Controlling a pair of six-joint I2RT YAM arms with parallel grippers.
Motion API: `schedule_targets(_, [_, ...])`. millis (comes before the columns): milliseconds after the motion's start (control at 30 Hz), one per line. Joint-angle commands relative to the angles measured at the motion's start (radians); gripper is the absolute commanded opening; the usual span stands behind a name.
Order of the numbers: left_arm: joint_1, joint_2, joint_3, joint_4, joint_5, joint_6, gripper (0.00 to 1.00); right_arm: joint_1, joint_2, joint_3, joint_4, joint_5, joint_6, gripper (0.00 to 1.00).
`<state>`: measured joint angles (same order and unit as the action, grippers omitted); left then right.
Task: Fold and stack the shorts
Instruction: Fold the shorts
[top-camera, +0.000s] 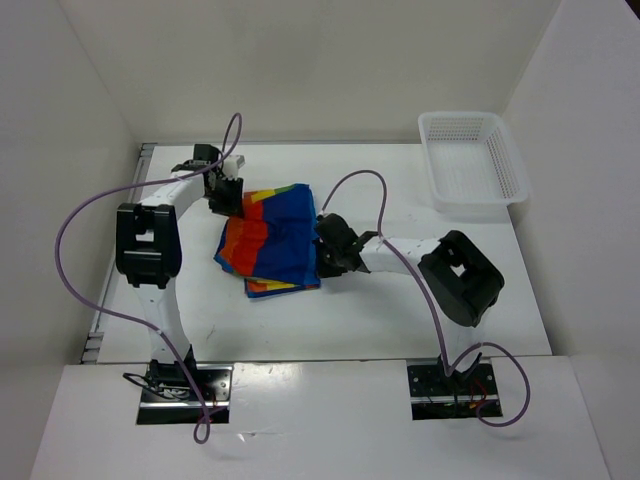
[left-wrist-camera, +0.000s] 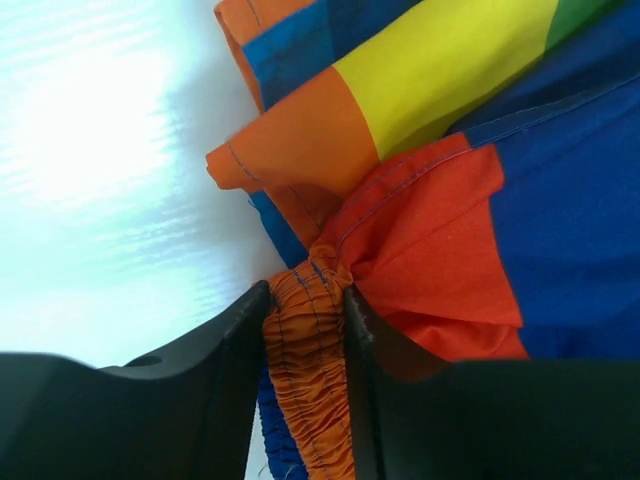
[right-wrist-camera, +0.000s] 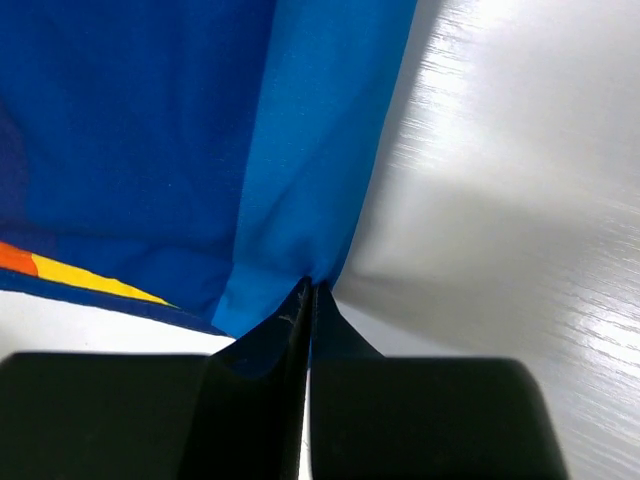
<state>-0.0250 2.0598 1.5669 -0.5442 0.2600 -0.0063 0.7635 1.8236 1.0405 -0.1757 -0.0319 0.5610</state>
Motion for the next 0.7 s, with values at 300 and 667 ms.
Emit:
schedule_targets(300, [0.002, 0.031, 0.082, 0.127, -0.044, 0.006, 0.42, -0.033, -0.119, -0.124, -0.05, -0.016, -0.088, 0.0])
schedule_targets(667, [-0.039, -0.046, 0.033, 0.093, 0.106, 0.006, 0.69, -0.033, -0.173, -0.054, -0.102, -0.168, -0.19, 0.73])
